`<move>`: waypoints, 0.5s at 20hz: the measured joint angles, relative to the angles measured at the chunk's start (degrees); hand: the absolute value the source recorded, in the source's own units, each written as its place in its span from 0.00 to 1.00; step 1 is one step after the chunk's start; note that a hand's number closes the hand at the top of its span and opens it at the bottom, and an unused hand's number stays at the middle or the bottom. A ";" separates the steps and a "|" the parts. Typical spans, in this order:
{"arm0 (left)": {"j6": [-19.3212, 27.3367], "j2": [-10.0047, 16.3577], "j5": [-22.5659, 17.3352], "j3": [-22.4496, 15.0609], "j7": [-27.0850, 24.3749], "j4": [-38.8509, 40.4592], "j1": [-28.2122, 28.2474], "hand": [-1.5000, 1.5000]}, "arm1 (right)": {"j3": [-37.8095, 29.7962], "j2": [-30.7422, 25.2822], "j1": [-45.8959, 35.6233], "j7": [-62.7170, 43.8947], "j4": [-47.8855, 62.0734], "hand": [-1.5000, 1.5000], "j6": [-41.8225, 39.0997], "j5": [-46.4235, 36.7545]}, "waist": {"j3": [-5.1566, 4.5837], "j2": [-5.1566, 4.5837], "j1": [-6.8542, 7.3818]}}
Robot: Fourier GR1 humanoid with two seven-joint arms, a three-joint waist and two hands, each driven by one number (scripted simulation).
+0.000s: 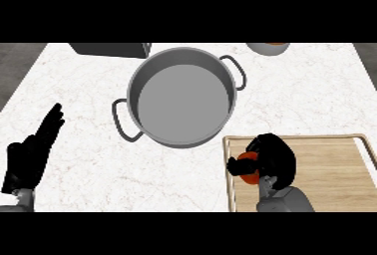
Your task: Pick the tomato from the tray and place it in the pot
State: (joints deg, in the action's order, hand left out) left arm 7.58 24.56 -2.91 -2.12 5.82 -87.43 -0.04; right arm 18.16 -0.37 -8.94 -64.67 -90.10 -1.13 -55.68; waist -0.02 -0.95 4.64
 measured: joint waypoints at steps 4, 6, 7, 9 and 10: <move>-1.33 -0.25 0.39 -1.85 0.10 -0.54 -2.31 0.50 | 5.87 0.00 -8.37 1.19 4.86 1.00 -0.24 1.74 | -0.03 -1.18 4.92; -1.76 -0.38 0.62 -2.53 0.12 -0.56 -3.35 0.50 | 7.42 -0.25 -12.24 0.90 7.44 1.00 -0.16 2.11 | -0.12 -1.40 6.21; -1.95 -0.54 0.68 -2.87 0.18 -0.47 -3.75 0.50 | 8.07 -0.24 -14.38 0.66 8.69 1.00 -0.17 2.13 | -0.17 -1.44 6.70; -2.29 -0.66 0.93 -3.52 0.50 -0.44 -4.53 0.50 | 9.22 -0.22 -18.46 0.17 11.30 1.00 -0.16 1.57 | -0.23 -1.39 7.53; -2.39 -0.72 1.00 -3.73 0.79 -0.29 -4.92 0.50 | 9.68 -0.23 -20.54 -0.09 12.56 1.00 -0.10 0.89 | -0.27 -1.35 7.73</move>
State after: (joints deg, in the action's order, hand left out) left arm 5.18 23.84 -1.91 -5.85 6.60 -87.72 -4.96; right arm 27.85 -0.60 -29.48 -64.76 -77.55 -1.23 -54.79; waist -0.29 -2.29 12.37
